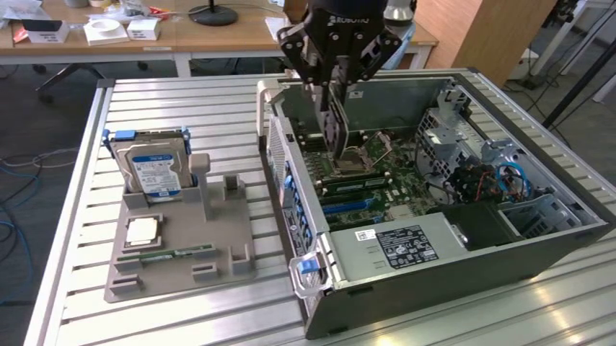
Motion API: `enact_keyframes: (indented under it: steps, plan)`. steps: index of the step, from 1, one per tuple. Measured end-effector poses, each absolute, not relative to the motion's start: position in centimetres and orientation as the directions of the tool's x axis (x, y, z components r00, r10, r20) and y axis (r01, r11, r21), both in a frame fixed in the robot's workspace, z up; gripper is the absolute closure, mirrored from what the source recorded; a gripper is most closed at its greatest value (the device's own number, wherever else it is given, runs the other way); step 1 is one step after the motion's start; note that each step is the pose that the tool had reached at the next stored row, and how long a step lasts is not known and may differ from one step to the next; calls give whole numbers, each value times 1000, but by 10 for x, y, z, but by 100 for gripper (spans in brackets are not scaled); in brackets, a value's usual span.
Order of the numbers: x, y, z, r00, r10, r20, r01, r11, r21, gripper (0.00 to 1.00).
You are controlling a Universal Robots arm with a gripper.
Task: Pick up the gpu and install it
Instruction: 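Pick up the gpu and move the gpu toward the slot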
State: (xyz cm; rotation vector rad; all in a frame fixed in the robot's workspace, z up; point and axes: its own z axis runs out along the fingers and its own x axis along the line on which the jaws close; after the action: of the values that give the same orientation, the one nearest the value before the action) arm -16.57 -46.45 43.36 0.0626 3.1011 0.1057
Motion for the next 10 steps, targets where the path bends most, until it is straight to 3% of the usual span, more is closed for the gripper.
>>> enact_keyframes:
  steps: [10]
  plan:
    - [-125,-465,434,-998,42,-36,39,996,84,74]
